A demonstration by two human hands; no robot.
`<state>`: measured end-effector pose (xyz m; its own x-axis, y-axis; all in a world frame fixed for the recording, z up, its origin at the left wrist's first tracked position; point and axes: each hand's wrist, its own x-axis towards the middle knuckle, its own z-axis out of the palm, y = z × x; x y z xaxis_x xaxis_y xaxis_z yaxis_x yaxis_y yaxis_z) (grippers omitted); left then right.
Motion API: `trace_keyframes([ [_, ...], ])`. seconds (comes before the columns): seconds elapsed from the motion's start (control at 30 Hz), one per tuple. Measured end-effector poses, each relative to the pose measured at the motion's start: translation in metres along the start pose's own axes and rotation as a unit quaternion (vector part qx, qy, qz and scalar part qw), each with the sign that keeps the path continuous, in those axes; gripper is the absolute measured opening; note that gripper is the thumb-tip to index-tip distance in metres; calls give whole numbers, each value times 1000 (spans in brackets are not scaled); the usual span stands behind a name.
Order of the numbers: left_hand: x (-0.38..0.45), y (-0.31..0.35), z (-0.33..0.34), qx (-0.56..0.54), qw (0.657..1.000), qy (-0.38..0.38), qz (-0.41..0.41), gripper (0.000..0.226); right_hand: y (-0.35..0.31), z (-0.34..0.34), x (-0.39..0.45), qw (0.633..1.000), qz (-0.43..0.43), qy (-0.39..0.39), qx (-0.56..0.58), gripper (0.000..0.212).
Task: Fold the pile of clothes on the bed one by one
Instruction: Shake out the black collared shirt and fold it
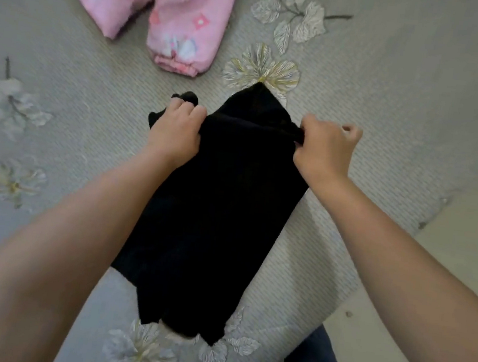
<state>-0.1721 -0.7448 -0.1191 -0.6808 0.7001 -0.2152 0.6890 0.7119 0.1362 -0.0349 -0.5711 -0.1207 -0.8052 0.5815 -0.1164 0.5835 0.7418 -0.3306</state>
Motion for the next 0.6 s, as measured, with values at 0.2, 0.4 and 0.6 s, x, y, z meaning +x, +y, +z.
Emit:
trace_keyframes([
  [0.2, -70, -29, -25, -11, 986, 110, 123, 13, -42, -28, -63, 973, -188, 131, -7, 26],
  [0.4, -197, -80, 32, 59, 979, 91, 173, 19, -66, 38, -219, 966, -257, 25, 21, 32],
  [0.6, -266, -81, 77, 150, 962, -204, -98, 66, -90, 90, -288, 972, -183, -134, -69, 55],
])
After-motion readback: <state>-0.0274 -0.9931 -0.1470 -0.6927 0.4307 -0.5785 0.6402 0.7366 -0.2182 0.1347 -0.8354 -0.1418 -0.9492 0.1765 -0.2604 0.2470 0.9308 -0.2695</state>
